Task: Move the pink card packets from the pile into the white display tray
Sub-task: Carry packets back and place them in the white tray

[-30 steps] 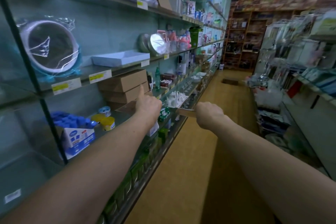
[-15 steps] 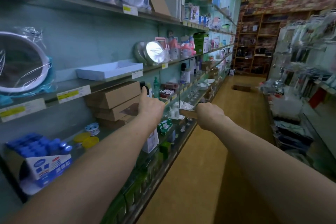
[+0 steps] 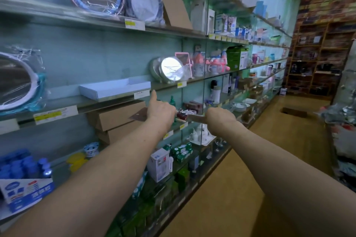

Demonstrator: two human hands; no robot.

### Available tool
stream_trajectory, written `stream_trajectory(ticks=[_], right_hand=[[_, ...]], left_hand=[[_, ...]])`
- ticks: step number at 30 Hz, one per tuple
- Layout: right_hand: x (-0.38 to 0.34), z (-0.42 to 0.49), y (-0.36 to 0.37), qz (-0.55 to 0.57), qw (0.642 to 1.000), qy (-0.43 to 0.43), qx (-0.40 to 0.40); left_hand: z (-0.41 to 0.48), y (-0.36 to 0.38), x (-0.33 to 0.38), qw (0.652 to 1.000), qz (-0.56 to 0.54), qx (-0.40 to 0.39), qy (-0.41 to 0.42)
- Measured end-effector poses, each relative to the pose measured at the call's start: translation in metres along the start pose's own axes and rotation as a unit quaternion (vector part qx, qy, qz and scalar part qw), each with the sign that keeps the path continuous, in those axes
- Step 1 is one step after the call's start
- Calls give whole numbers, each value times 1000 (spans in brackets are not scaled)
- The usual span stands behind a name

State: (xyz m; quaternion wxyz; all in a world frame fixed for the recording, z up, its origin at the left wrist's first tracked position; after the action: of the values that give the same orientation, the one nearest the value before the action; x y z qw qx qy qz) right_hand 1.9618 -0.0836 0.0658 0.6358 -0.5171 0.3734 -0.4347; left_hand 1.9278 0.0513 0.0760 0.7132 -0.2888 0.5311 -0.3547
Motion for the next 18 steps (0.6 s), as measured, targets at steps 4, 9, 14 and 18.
stream_trajectory(ticks=[4, 9, 14, 18], right_hand=[[5, 26, -3, 4, 1000, -22, 10], [-3, 65, -2, 6, 998, -51, 23], [-23, 119, -9, 21, 994, -82, 67], [-47, 168, -21, 31, 988, -105, 105]], left_hand=[[22, 1, -2, 1000, 12, -9, -16], [51, 8, -21, 999, 25, -13, -46], [90, 13, -53, 996, 42, 4, -80], [126, 19, -84, 994, 48, 3, -99]])
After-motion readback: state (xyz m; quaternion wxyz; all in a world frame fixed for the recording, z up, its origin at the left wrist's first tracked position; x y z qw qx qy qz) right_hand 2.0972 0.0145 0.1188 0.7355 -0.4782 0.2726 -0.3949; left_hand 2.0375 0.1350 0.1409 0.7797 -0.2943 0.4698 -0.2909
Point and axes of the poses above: each hand's wrist, its own z-axis towards the middle knuckle, its own y-axis out of the palm, x = y × z, the point moved 4 cm from there along z, towards the middle knuckle, and after that the axes turned 3 degrees about y, right-handed, at the moved point
